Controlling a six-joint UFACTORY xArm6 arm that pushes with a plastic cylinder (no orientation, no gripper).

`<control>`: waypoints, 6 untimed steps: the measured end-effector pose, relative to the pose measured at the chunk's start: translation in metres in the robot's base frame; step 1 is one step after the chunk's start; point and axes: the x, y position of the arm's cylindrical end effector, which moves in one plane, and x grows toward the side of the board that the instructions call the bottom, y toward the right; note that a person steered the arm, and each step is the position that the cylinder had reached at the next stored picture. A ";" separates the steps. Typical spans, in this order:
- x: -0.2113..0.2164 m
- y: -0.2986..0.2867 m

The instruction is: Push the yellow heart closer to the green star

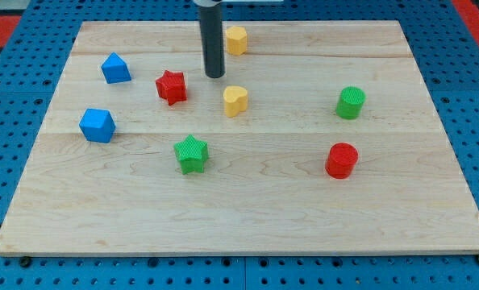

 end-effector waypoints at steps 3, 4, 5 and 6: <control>0.084 0.016; 0.099 0.017; 0.100 0.015; 0.108 0.007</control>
